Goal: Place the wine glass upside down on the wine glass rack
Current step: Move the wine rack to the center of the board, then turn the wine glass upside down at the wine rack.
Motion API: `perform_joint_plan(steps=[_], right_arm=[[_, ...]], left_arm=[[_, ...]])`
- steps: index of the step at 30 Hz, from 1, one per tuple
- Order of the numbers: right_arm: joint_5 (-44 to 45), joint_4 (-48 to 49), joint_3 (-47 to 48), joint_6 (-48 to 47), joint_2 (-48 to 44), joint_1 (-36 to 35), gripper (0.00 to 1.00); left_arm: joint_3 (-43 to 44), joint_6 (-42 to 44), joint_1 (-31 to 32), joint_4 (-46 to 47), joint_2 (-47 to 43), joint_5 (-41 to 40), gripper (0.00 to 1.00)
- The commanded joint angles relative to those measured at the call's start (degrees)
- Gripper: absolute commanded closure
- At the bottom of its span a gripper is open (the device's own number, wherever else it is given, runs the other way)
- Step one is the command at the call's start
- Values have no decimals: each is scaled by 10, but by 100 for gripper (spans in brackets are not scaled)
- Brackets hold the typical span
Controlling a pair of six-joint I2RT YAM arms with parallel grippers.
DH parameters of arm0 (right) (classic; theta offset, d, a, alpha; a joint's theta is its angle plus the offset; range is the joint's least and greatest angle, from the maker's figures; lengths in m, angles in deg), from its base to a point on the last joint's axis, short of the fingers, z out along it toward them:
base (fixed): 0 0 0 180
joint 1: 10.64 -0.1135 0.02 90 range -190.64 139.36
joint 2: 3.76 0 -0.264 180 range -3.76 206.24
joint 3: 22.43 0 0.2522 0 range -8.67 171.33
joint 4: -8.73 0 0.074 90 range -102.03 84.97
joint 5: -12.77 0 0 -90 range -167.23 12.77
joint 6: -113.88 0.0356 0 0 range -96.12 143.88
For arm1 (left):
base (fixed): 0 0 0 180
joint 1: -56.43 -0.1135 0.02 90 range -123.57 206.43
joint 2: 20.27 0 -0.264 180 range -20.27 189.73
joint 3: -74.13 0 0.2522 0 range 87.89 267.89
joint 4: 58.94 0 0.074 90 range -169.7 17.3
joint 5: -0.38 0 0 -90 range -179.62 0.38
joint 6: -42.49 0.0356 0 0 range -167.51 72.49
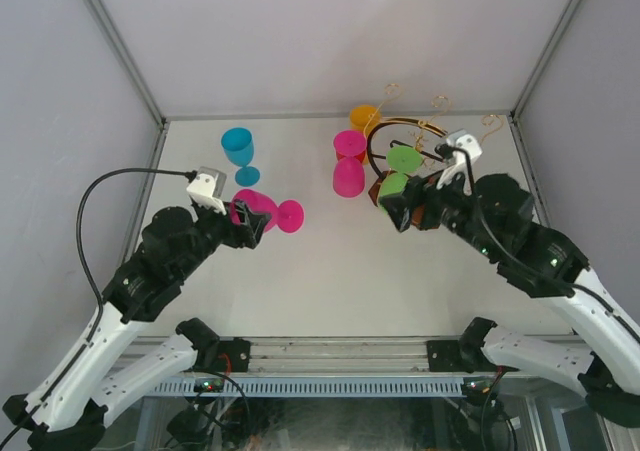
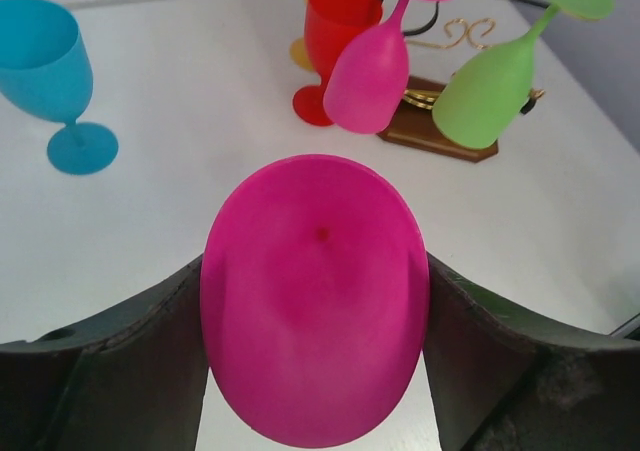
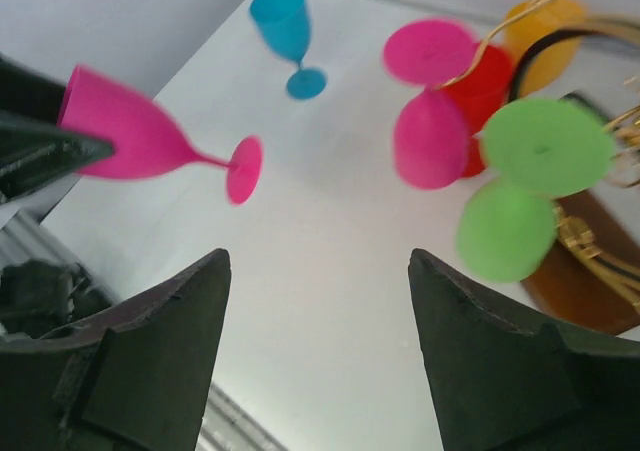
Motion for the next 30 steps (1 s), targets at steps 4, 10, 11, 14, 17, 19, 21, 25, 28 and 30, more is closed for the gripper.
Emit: perform_joint_plan(steps=[4,10,11,14,17,19,21,25,28,30], right_arm=[[180,56,-60,132,7,-188,28],[222,116,-90,190,53,-260,28],[226,131,-100,206,56,-265,28],[229,206,-154,246,48,-275,27],[237,268,-213,288,25,-276,28],[239,303,-246,306,10,-276,28],[244,332,-271,329,-1,-276,28],[247,397,-309,359,-12,-276,29],[246,444,-333,377,-11,-276,30],[250,464,-343,391,-5,-274,31]], left_arm=[[-30,-11,11,82,-37,14,25],[-39,-25,23,99,-52,9,26],[-40,-29,26,102,-56,8,26],[-45,-39,34,114,-66,7,26],[-50,-44,48,124,-73,2,26],[-54,-47,59,132,-75,0,26],[-55,-50,71,141,-75,-3,26],[-60,-53,99,163,-73,-10,26],[-63,-54,112,177,-70,-11,26],[-63,-55,121,184,-65,-10,26]])
